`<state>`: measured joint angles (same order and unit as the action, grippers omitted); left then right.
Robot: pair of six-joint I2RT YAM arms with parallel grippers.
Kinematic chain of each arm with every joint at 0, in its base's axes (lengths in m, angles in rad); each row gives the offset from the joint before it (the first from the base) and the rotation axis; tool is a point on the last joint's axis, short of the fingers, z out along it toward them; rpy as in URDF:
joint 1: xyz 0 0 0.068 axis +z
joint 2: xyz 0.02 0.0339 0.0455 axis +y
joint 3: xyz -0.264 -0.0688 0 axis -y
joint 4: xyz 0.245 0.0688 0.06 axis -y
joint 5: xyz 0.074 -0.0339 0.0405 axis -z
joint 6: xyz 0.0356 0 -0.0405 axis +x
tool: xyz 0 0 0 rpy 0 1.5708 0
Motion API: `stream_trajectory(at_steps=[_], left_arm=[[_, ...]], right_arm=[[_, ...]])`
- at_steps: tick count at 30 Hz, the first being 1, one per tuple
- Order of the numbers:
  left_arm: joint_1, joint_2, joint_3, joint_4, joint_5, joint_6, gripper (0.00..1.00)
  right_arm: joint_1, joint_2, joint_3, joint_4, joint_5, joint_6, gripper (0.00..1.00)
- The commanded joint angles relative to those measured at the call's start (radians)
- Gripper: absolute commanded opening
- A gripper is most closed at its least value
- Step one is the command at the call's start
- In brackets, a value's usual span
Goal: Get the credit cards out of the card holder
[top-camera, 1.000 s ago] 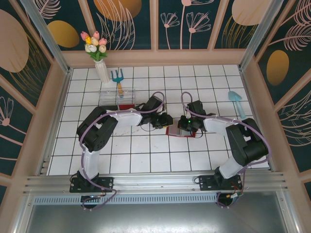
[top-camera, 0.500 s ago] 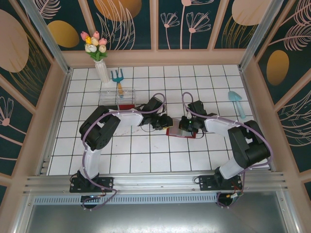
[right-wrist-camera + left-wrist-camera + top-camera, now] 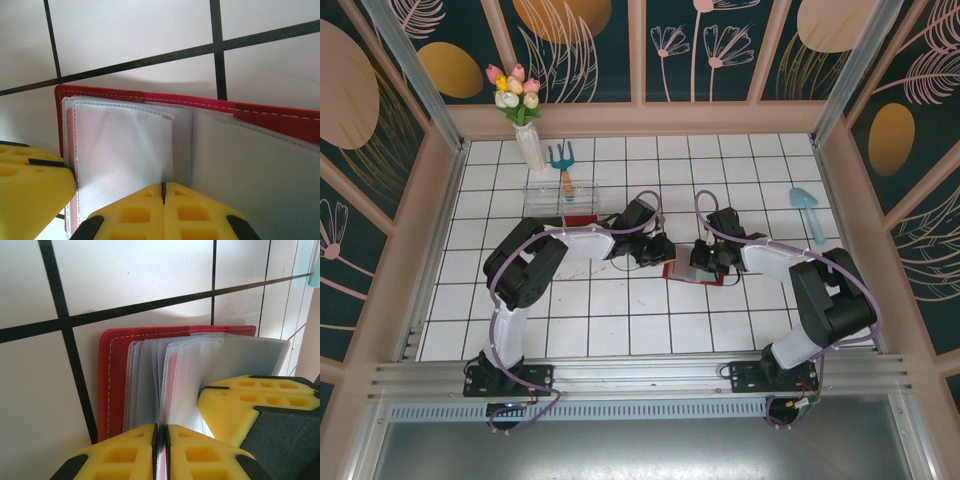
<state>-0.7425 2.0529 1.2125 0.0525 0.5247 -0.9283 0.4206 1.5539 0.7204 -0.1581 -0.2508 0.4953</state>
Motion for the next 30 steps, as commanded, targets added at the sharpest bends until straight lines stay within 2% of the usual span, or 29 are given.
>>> stream_trajectory(at_steps=[1, 6, 11, 13, 17, 19, 20, 24, 30], left_arm=[[-0.004, -0.007, 0.020, 0.037, 0.033, 0.000, 0.16], [-0.004, -0.019, 0.020, 0.037, 0.028, 0.008, 0.17], [-0.003, -0.001, 0.001, 0.101, 0.075, -0.022, 0.09], [-0.003, -0.007, -0.005, 0.104, 0.071, -0.024, 0.01], [-0.003, -0.020, -0.002, 0.104, 0.071, -0.027, 0.00], [-0.004, -0.029, 0.005, 0.107, 0.073, -0.030, 0.00], [-0.003, -0.031, 0.011, 0.105, 0.074, -0.031, 0.00], [-0.007, -0.042, 0.039, 0.082, 0.072, -0.021, 0.00], [-0.034, -0.026, 0.149, -0.046, 0.034, 0.039, 0.00]], right_arm=[[0.003, -0.009, -0.011, -0.026, 0.008, -0.006, 0.01], [0.003, -0.015, -0.012, -0.025, 0.005, -0.008, 0.01], [0.003, -0.019, -0.009, -0.021, -0.001, -0.005, 0.01], [0.003, -0.035, -0.007, -0.023, 0.000, -0.005, 0.03], [0.004, -0.078, 0.003, -0.036, 0.010, -0.001, 0.19], [0.003, -0.101, 0.012, -0.051, 0.027, 0.000, 0.40], [0.002, -0.109, 0.017, -0.058, 0.035, 0.001, 0.44], [-0.008, -0.157, 0.020, -0.074, 0.060, 0.014, 0.52], [-0.037, -0.244, 0.005, -0.097, 0.120, 0.050, 0.61]])
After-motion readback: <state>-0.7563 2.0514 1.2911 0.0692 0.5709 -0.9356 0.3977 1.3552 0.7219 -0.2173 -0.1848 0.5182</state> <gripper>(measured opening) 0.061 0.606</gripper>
